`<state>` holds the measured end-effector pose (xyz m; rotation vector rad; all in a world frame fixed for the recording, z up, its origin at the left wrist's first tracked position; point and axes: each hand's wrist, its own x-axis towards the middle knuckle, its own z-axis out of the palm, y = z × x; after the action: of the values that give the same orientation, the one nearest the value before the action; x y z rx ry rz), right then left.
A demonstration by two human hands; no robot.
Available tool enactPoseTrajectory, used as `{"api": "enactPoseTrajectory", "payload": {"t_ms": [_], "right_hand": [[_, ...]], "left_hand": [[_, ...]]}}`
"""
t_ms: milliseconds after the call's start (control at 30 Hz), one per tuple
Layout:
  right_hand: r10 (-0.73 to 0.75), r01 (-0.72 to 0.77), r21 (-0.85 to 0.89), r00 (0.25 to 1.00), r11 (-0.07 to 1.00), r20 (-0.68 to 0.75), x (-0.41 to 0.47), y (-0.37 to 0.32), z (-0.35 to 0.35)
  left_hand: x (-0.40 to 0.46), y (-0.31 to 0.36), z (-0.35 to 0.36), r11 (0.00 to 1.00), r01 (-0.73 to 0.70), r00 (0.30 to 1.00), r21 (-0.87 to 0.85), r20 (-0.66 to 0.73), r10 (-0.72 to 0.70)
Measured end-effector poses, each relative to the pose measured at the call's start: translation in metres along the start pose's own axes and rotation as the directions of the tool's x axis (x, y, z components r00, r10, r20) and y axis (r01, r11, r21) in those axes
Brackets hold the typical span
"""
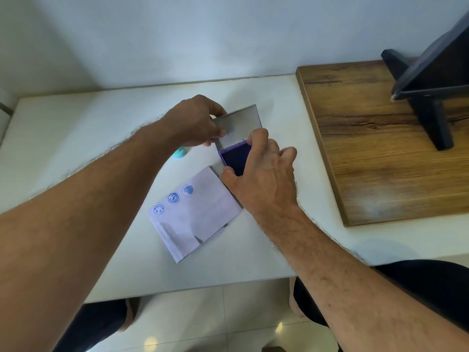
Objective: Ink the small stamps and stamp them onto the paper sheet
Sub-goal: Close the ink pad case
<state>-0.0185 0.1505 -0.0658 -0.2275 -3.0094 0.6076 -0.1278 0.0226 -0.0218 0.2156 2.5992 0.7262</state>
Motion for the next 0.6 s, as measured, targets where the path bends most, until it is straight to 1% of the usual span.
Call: {"api": "enactPoseTrajectory", "payload": {"t_ms": [133,233,400,533,600], "right_hand": [[0.057,-0.059,0.111,0.998,0.992,0.013,0.002,0.001,-0.002],[0.095,-0.097,0.180,0.995,0.979,0.022,0.004,0.002,-0.006],[0.107,-0.121,0.277,0.992,0.953,0.065,0.004,0.005,-0.018],[0.152,-0.192,0.399,0.980,0.897,0.129,0.007,0.013,-0.029],[0.176,-0.217,0.433,0.975,0.875,0.134,0.008,0.016,-0.035]], "left_hand": [[-0.012,0.005,-0.010,0.997,-0.057,0.995,0.050,0.080,0.053],[-0.023,0.010,-0.010,0.992,-0.078,0.988,0.098,0.143,0.064],[-0.036,0.015,-0.001,0.977,-0.110,0.988,0.181,0.124,0.088],[-0.042,0.017,0.007,0.957,-0.146,0.986,0.249,0.111,0.122],[-0.045,0.018,0.013,0.940,-0.147,0.987,0.307,0.111,0.118]]}}
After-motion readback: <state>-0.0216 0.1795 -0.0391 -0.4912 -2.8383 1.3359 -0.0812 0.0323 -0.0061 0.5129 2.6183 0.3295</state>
